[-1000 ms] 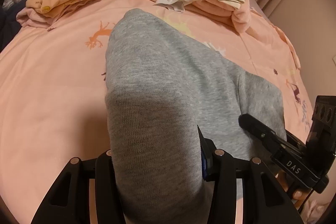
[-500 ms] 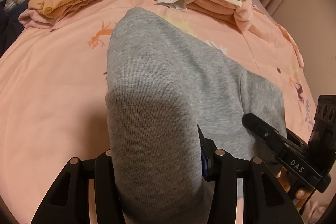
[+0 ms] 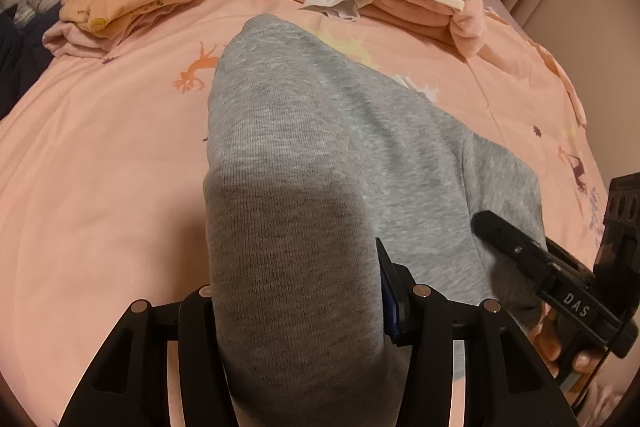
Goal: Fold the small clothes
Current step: 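Hold the folded grey sweatshirt raised in both grippers, then lower the grey sweatshirt onto the bed with both grippers, folding it over, then open both grippers and release the folded grey sweatshirt on the bed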
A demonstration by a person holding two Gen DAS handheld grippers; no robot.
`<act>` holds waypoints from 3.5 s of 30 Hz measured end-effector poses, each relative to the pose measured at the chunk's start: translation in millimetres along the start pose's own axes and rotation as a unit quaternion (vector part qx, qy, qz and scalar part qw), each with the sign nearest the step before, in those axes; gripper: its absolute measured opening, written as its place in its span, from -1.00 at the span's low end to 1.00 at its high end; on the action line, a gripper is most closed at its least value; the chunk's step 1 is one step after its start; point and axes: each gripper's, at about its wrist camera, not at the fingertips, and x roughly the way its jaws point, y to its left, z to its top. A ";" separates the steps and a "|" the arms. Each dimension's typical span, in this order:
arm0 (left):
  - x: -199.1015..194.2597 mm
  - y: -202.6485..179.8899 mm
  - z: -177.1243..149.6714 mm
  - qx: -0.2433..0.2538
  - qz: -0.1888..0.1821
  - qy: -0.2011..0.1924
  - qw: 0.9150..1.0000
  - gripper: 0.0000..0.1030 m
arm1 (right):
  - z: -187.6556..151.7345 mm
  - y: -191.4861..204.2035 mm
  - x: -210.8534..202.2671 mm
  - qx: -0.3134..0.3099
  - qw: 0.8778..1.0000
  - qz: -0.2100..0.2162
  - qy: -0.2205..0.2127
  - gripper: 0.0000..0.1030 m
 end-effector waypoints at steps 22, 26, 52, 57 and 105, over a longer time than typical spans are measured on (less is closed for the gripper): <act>-8.2 -0.3 -8.2 0.013 0.021 -0.010 1.000 0.05 | 0.8 -11.1 -0.7 0.014 1.000 -0.003 0.003 0.06; -10.1 -0.1 -10.3 0.016 0.028 -0.012 0.999 0.08 | 1.3 -14.1 -1.0 0.017 1.000 -0.007 0.002 0.08; -34.1 11.9 -32.3 0.020 0.047 -0.035 0.998 0.14 | 2.8 -20.6 -0.7 0.039 0.998 -0.045 0.007 0.14; -38.4 13.0 -37.3 0.023 0.049 -0.039 0.998 0.14 | 0.4 -23.8 -6.0 0.051 0.997 -0.057 0.005 0.16; -46.0 18.7 -60.7 0.019 0.066 -0.042 0.997 0.21 | -34.0 50.3 -46.0 -0.083 0.992 -0.089 -0.028 -0.30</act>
